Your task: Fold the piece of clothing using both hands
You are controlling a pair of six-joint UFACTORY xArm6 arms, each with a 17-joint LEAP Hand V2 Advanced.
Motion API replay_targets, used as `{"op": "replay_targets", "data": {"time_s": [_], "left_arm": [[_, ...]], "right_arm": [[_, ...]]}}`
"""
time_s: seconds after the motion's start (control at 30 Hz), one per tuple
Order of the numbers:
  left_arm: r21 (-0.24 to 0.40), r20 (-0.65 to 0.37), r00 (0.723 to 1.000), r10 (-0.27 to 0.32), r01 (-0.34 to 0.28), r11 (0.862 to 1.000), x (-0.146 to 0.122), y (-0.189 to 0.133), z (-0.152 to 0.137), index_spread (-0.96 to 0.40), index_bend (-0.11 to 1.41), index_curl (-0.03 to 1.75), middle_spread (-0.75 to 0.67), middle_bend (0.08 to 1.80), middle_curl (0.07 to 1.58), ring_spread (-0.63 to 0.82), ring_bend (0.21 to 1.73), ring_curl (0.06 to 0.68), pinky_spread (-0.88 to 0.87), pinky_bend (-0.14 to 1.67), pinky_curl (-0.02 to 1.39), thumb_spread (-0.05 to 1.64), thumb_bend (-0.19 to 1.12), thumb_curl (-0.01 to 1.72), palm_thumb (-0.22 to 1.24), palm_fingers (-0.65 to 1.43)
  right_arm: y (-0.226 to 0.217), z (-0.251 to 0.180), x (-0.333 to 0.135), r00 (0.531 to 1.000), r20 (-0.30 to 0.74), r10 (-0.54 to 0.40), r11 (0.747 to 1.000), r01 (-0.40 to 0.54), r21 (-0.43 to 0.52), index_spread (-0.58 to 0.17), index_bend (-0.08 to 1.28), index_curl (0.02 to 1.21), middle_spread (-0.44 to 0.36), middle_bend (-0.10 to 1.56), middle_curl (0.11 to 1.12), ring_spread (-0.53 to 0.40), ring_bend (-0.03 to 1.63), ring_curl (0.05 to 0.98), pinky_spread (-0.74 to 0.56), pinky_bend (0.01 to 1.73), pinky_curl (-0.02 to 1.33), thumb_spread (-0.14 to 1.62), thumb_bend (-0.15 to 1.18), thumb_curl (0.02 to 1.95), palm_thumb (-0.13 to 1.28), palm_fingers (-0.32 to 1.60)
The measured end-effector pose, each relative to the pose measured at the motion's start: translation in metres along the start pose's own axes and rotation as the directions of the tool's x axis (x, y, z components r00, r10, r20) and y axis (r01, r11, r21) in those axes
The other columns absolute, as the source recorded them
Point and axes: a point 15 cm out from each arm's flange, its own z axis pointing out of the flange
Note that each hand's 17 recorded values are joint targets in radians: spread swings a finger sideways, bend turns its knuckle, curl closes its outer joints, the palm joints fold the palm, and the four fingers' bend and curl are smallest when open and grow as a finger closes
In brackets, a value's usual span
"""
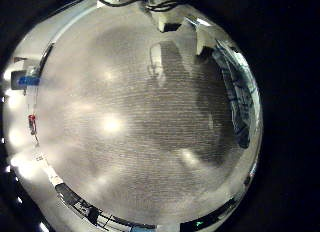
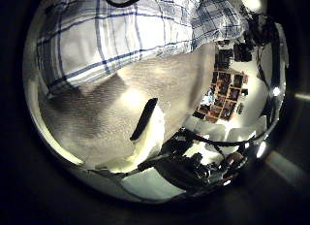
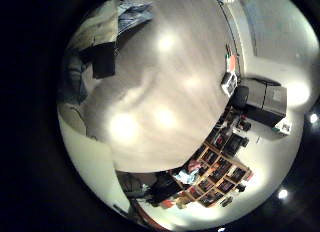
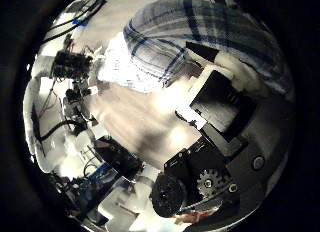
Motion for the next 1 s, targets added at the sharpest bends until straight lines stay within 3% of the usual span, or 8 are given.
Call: {"op": "replay_targets", "data": {"time_s": [0.33, 0.43, 0.53, 0.6, 0.63, 0.67, 0.73, 1.0], "left_arm": [[0.102, -0.07, 0.995, -0.066, 0.073, 0.992, -0.042, 0.033, -0.063, -0.05, 0.2, 0.42, 0.08, 0.22, 0.35, 0.2, 0.62, 0.21, 0.31, 0.2, 0.37, 1.28, 0.0, 0.26, 0.22, 0.3], [0.14, -0.068, 0.992, -0.102, 0.111, 0.984, -0.067, 0.051, -0.085, -0.06, 0.2, 0.43, 0.06, 0.22, 0.36, 0.19, 0.61, 0.209, 0.3, 0.19, 0.36, 1.29, 0.0, 0.26, 0.26, 0.32], [0.171, -0.066, 0.988, -0.143, 0.152, 0.973, -0.095, 0.065, -0.097, -0.07, 0.2, 0.44, 0.05, 0.22, 0.37, 0.17, 0.6, 0.206, 0.29, 0.19, 0.36, 1.3, 0.0, 0.27, 0.3, 0.34], [0.181, -0.068, 0.983, -0.169, 0.179, 0.967, -0.112, 0.077, -0.101, -0.07, 0.2, 0.45, 0.04, 0.22, 0.37, 0.16, 0.6, 0.204, 0.29, 0.19, 0.35, 1.31, 0.0, 0.28, 0.32, 0.34], [0.178, -0.071, 0.981, -0.179, 0.189, 0.966, -0.118, 0.083, -0.101, -0.07, 0.2, 0.45, 0.04, 0.22, 0.38, 0.16, 0.6, 0.204, 0.28, 0.19, 0.35, 1.31, 0.0, 0.28, 0.33, 0.34], [0.173, -0.073, 0.981, -0.181, 0.191, 0.966, -0.12, 0.088, -0.102, -0.07, 0.2, 0.45, 0.03, 0.21, 0.38, 0.16, 0.6, 0.203, 0.28, 0.19, 0.35, 1.31, 0.0, 0.29, 0.35, 0.34], [0.158, -0.077, 0.98, -0.185, 0.196, 0.968, -0.121, 0.097, -0.099, -0.08, 0.2, 0.46, 0.03, 0.21, 0.38, 0.16, 0.59, 0.201, 0.28, 0.19, 0.35, 1.32, 0.0, 0.29, 0.36, 0.35], [0.15, -0.071, 0.979, -0.191, 0.199, 0.968, -0.118, 0.114, -0.096, -0.08, 0.19, 0.47, 0.03, 0.2, 0.39, 0.15, 0.59, 0.197, 0.28, 0.19, 0.34, 1.33, -0.01, 0.3, 0.39, 0.35]], "right_arm": [[-0.067, -0.027, -0.133, 0.965, -0.144, -0.219, 0.972, 0.228, 0.049, -0.203, 1.23, 0.71, -0.096, 1.4, 0.66, -0.175, 1.45, 0.641, -0.18, 1.19, 0.95, 0.98, -0.02, 0.88, 0.96, 1.15], [-0.085, -0.016, -0.161, 0.955, -0.161, -0.251, 0.964, 0.262, 0.054, -0.211, 1.2, 0.7, -0.1, 1.39, 0.65, -0.179, 1.44, 0.635, -0.19, 1.17, 0.95, 1.0, -0.06, 0.85, 0.82, 1.14], [-0.103, -0.003, -0.176, 0.955, -0.166, -0.247, 0.962, 0.263, 0.078, -0.259, 0.99, 0.67, -0.134, 1.29, 0.62, -0.202, 1.4, 0.605, -0.29, 1.13, 0.88, 1.06, -0.06, 0.78, 0.67, 0.98], [-0.11, 0.001, -0.177, 0.957, -0.164, -0.239, 0.962, 0.256, 0.091, -0.306, 0.71, 0.63, -0.17, 1.2, 0.6, -0.235, 1.43, 0.605, -0.39, 1.19, 0.85, 1.1, -0.05, 0.73, 0.59, 0.76], [-0.111, 0.003, -0.175, 0.959, -0.16, -0.234, 0.963, 0.251, 0.094, -0.326, 0.45, 0.56, -0.186, 1.06, 0.57, -0.261, 1.44, 0.608, -0.42, 1.29, 0.85, 1.11, -0.05, 0.7, 0.56, 0.41], [-0.112, 0.004, -0.173, 0.962, -0.153, -0.227, 0.965, 0.244, 0.099, -0.331, 0.39, 0.56, -0.188, 1.03, 0.56, -0.266, 1.47, 0.621, -0.43, 1.33, 0.86, 1.12, -0.05, 0.68, 0.54, 0.35], [-0.111, 0.007, -0.171, 0.967, -0.131, -0.217, 0.968, 0.231, 0.102, -0.384, 0.23, 0.46, -0.155, 0.75, 0.46, -0.228, 1.29, 0.554, -0.31, 1.27, 0.84, 1.14, -0.05, 0.62, 0.47, -0.14], [-0.116, -0.018, -0.142, 0.992, 0.01, -0.125, 0.964, 0.119, 0.24, -0.448, 0.12, 0.29, -0.014, 0.38, 0.32, 0.04, 0.94, 0.354, 0.12, 1.11, 0.7, 1.12, -0.04, 0.47, 0.36, -0.15]]}}
